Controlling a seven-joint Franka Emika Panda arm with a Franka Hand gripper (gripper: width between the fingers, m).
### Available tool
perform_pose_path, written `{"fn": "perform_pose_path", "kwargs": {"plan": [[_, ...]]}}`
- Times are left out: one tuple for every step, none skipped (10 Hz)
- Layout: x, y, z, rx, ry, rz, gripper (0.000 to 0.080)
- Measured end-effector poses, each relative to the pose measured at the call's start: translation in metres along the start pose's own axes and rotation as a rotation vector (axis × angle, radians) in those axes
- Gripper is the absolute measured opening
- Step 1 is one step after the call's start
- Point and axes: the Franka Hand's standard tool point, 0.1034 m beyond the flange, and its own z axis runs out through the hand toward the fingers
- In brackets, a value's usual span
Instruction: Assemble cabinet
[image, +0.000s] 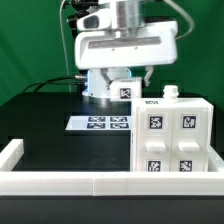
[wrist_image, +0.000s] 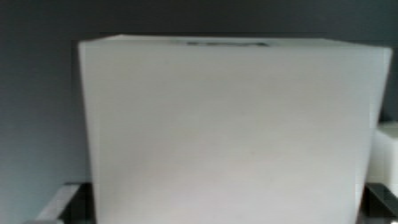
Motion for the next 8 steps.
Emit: {"fn": "perform_pose_path", "kwargs": {"plan": [[0.009,-0.007,0.0,0.0,-0.006,0.043,0.0561],[0.007,-0.003,0.002,0.001,-0.008,0.02,0.0561],[0.006,-0.003,0.003,0.0,-0.011,0.022,0.0561],[0.006,-0.003,0.004,0.0,-0.011,0.022,0.0561],[0.006,-0.003,0.004,0.0,-0.012,0.022,0.0561],[0.006,-0.003,0.003,-0.002,-0.015,0.017,0.0561],[0.009,-0.007,-0.006,-0.006,-0.028,-0.003,0.0561],[0.02,-0.013,-0.018,-0.001,-0.036,-0.018,0.0561]]}}
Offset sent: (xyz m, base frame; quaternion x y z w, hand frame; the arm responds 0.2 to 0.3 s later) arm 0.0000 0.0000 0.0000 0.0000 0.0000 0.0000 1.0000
